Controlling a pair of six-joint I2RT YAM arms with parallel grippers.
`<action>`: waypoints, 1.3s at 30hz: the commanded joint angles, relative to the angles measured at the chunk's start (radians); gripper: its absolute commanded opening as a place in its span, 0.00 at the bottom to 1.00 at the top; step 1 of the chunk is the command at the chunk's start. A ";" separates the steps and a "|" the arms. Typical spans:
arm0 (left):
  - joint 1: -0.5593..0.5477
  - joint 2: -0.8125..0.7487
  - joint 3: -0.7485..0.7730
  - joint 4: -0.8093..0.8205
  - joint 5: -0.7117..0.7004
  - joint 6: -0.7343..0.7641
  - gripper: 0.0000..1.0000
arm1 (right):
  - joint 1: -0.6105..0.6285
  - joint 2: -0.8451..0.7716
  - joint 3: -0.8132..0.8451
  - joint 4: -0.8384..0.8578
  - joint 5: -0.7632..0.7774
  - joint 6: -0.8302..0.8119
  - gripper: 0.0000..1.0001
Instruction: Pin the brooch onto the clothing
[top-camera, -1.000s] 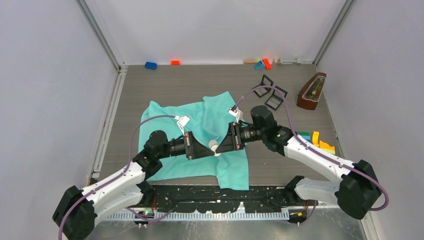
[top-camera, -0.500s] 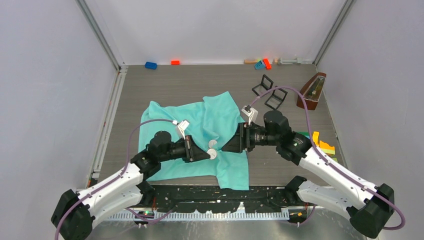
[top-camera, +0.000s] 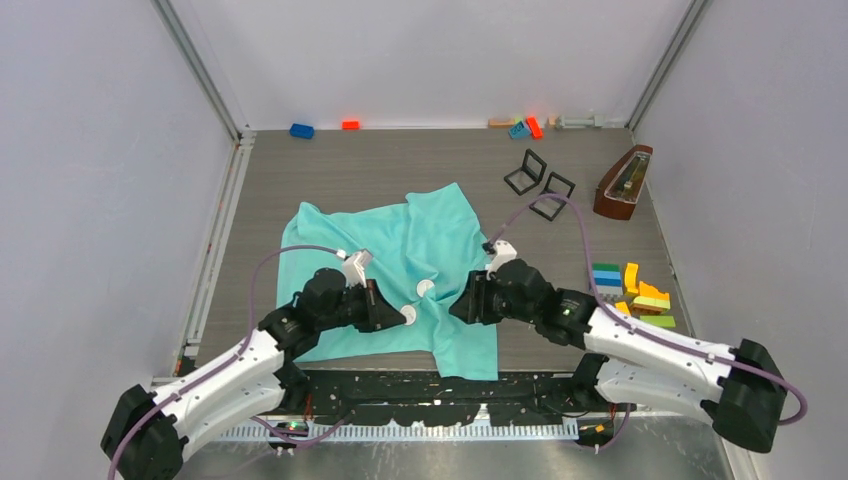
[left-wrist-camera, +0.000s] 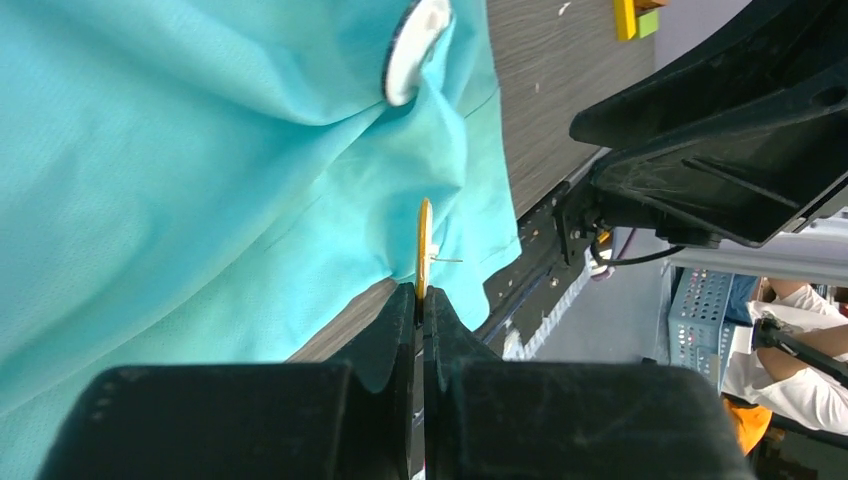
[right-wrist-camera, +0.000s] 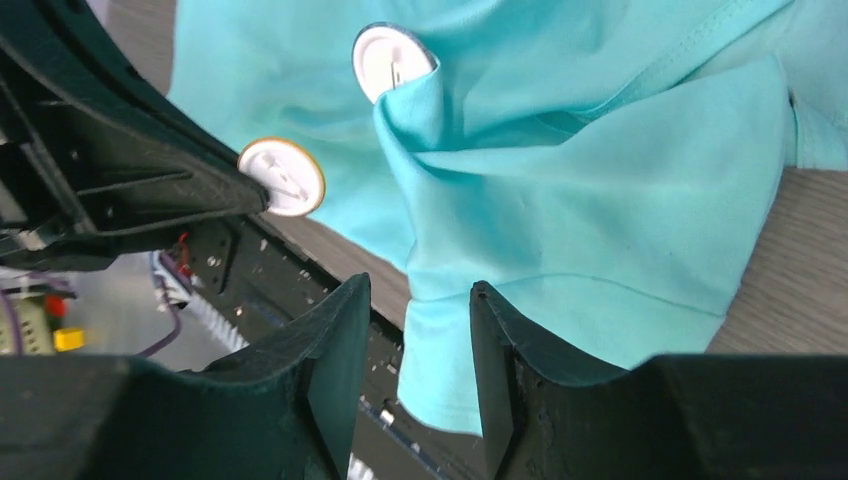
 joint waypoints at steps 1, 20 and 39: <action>-0.001 0.022 -0.010 0.025 -0.020 0.026 0.00 | 0.069 0.106 0.030 0.154 0.203 -0.002 0.46; -0.001 0.002 -0.047 0.046 -0.016 0.005 0.00 | 0.172 0.486 0.254 0.143 0.295 -0.143 0.26; -0.081 0.101 0.013 0.087 -0.122 -0.045 0.00 | 0.241 0.415 0.232 0.086 0.323 -0.050 0.01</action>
